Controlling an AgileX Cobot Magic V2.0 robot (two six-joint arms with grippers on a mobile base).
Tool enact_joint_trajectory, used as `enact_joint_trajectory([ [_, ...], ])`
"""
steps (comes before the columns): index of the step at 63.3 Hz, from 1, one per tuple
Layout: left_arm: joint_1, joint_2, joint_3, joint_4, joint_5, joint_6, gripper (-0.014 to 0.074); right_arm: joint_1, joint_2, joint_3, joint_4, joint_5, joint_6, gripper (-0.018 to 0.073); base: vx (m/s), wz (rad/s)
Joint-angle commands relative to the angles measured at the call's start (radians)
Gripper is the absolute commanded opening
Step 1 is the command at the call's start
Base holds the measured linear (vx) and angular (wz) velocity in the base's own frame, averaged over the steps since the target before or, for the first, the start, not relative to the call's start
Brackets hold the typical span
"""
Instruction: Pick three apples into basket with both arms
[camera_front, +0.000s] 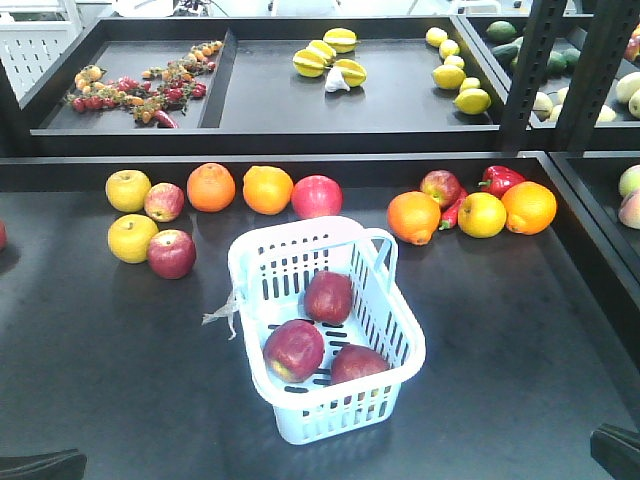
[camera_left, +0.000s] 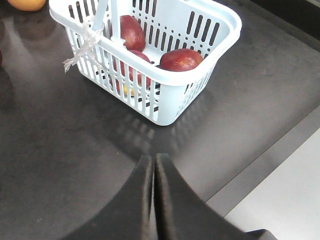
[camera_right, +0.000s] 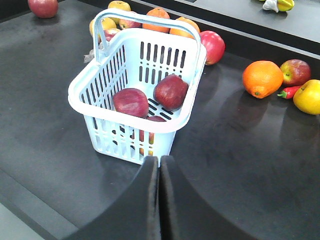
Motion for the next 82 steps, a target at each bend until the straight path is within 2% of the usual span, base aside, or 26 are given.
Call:
enact_joint_trajectory([
  [1,-0.002,0.005,-0.024,-0.032,-0.057,-0.007,-0.0006,0.000,0.008,-0.026,0.006,-0.063,-0.001,-0.0001,0.00,0.00],
  [41,-0.002,0.005,-0.024,-0.032,-0.068,-0.001,-0.0006,0.000,0.008,-0.026,0.006,-0.063,-0.001,-0.0001,0.00,0.00],
  [48,-0.002,0.005,-0.022,-0.038,-0.112,-0.006,-0.0006,0.000,0.008,-0.026,0.006,-0.063,-0.001,-0.0001,0.00,0.00],
  [59,-0.002,0.005,0.034,0.008,-0.183,-0.014,-0.0006,0.000,0.008,-0.026,0.006,-0.063,-0.001,-0.0001,0.00,0.00],
  [76,-0.002,-0.031,0.248,0.034,-0.415,-0.170,-0.0006,0.000,0.008,-0.026,0.006,-0.063,-0.001,-0.0001,0.00,0.00],
  [82,-0.002,-0.085,0.312,0.111,-0.505,-0.244,-0.0006,0.000,0.008,-0.026,0.007,-0.063,-0.001,-0.0001,0.00,0.00],
])
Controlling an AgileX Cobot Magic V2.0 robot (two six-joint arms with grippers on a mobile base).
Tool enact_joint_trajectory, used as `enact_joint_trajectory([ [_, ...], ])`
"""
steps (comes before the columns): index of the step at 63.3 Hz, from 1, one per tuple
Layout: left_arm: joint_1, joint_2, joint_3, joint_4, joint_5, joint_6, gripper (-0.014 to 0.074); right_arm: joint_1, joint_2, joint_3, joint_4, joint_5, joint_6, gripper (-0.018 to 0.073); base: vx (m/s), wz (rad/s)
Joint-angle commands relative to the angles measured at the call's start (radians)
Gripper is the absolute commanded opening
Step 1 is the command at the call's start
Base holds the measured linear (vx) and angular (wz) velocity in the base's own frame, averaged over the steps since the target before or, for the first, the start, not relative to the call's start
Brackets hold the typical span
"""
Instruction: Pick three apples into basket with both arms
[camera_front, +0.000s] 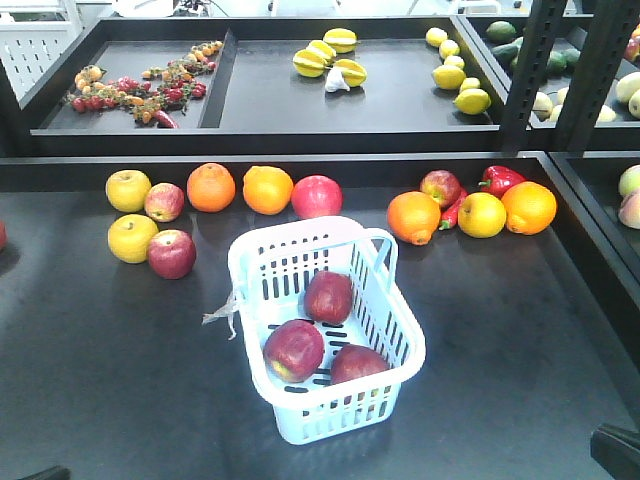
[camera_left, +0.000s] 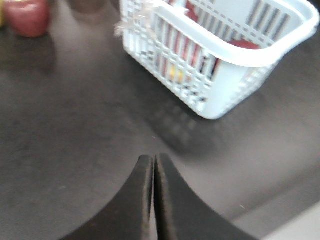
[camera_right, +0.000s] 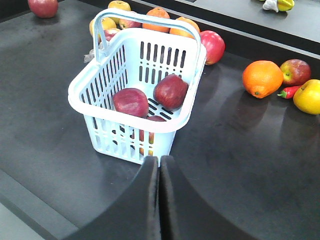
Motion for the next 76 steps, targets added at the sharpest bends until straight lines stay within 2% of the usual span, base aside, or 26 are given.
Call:
enact_joint_trajectory([
  [1,-0.002,-0.049,0.036,0.074,-0.166,-0.099,-0.0006,0.000,0.008,-0.026,0.007,-0.063,-0.001,-0.0001,0.00,0.00],
  [6,-0.002,-0.110,0.054,0.205,-0.178,-0.209,-0.0006,0.000,0.008,-0.026,0.007,-0.063,-0.001,-0.0001,0.00,0.00],
  [10,-0.001,-0.155,0.054,0.297,-0.191,-0.258,-0.0006,0.000,0.008,-0.026,0.008,-0.062,-0.001,-0.0001,0.00,0.00],
  [14,0.004,-0.197,0.054,0.370,-0.203,-0.266,-0.0006,0.000,0.008,-0.026,0.008,-0.062,-0.001,-0.0001,0.00,0.00],
  [19,0.034,-0.236,0.054,0.408,-0.202,-0.256,-0.0006,0.000,0.008,-0.026,0.008,-0.062,-0.001,-0.0001,0.00,0.00],
  [38,0.240,-0.320,0.054,0.411,-0.209,-0.252,-0.0006,0.000,0.008,-0.026,0.009,-0.062,-0.001,-0.0001,0.00,0.00],
  [64,0.436,-0.466,0.054,0.410,-0.217,-0.260,-0.0006,0.000,0.008,-0.026,0.009,-0.062,-0.001,-0.0001,0.00,0.00],
  [76,0.477,-0.464,0.054,0.411,-0.191,-0.300,-0.0006,0.000,0.008,-0.026,0.009,-0.061,-0.001,-0.0001,0.00,0.00],
])
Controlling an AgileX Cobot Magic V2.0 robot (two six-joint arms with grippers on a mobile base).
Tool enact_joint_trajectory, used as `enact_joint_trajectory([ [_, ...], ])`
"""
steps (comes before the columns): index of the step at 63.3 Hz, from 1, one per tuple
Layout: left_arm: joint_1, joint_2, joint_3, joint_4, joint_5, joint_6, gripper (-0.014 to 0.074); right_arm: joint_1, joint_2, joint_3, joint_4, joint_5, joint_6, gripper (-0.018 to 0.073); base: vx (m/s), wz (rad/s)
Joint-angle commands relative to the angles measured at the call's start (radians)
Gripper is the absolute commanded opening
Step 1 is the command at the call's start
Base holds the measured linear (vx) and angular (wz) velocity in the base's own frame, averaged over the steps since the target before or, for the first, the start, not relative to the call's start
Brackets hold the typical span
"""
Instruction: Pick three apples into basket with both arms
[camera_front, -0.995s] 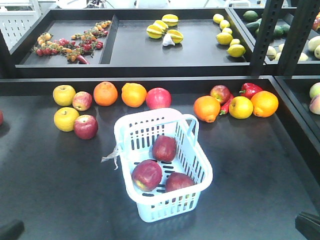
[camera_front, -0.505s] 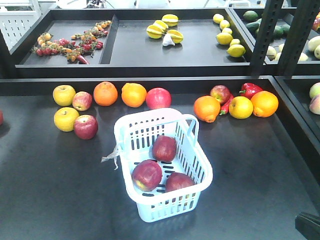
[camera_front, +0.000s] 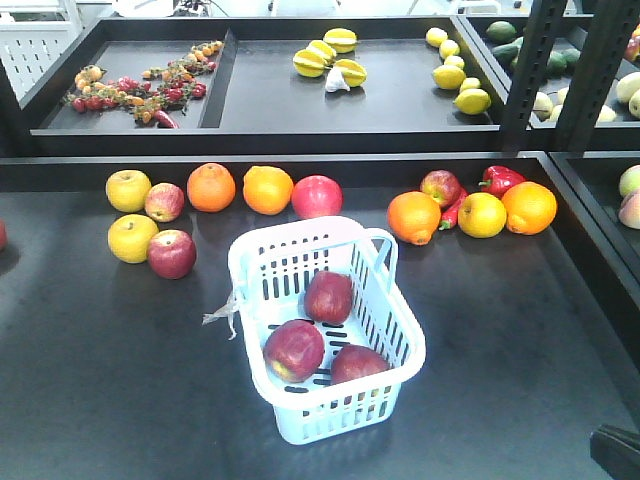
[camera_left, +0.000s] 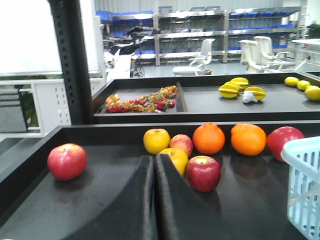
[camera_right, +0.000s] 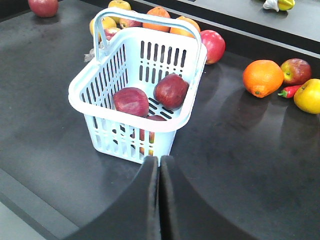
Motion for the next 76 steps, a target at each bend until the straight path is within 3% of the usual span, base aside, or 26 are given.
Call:
enact_joint_trajectory([
  [1,0.011,-0.015,0.025,0.000,-0.059,-0.036,-0.0006,0.000,0.008,-0.026,0.009,-0.064,-0.001,-0.0001,0.00,0.00],
  [76,0.011,-0.015,0.024,0.000,-0.039,-0.040,-0.0006,0.000,0.008,-0.026,0.009,-0.063,-0.001,-0.0001,0.00,0.00],
])
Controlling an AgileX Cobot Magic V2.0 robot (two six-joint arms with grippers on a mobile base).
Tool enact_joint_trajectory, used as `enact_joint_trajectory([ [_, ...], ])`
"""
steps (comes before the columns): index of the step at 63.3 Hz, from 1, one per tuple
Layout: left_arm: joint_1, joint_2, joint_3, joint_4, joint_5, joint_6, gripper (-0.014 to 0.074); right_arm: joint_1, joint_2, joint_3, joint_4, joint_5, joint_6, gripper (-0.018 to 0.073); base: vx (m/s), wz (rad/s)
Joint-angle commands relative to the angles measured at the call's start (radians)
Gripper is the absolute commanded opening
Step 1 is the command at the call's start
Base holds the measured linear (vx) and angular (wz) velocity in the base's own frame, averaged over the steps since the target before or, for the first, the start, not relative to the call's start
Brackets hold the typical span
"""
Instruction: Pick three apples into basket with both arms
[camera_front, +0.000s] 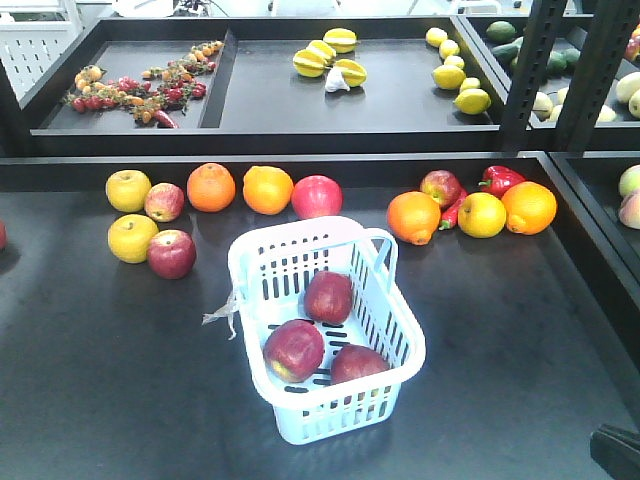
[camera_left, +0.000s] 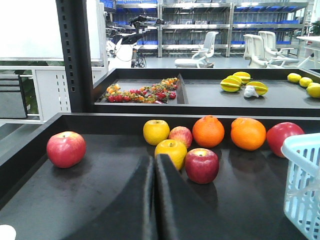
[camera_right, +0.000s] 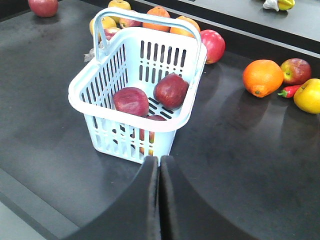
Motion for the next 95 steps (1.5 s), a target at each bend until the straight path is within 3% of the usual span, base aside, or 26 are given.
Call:
enact_joint_trajectory([
  [1,0.001,-0.015,0.024,0.000,-0.067,-0.009,-0.0006,0.000,0.008,-0.026,0.009,-0.063,-0.001,-0.0001,0.00,0.00],
  [37,0.001,-0.015,0.024,0.000,-0.067,-0.009,-0.0006,-0.002,0.008,-0.025,-0.041,-0.099,0.000,-0.0001,0.00,0.00],
  [50,0.001,-0.015,0.024,0.000,-0.067,-0.009,-0.0006,-0.077,0.008,-0.018,-0.082,-0.108,0.012,-0.0001,0.00,0.00],
  [69,0.001,-0.015,0.024,0.000,-0.067,-0.009,-0.0006,-0.100,-0.171,0.290,-0.081,-0.417,0.232,-0.0001,0.00,0.00],
  [86,0.001,-0.015,0.024,0.000,-0.067,-0.009,-0.0006,-0.100,-0.293,0.426,-0.085,-0.529,0.258,-0.0001,0.00,0.00],
  [95,0.001,-0.015,0.024,0.000,-0.067,-0.009,-0.0006,-0.100,-0.293,0.439,-0.141,-0.563,0.299,-0.0001,0.00,0.00],
])
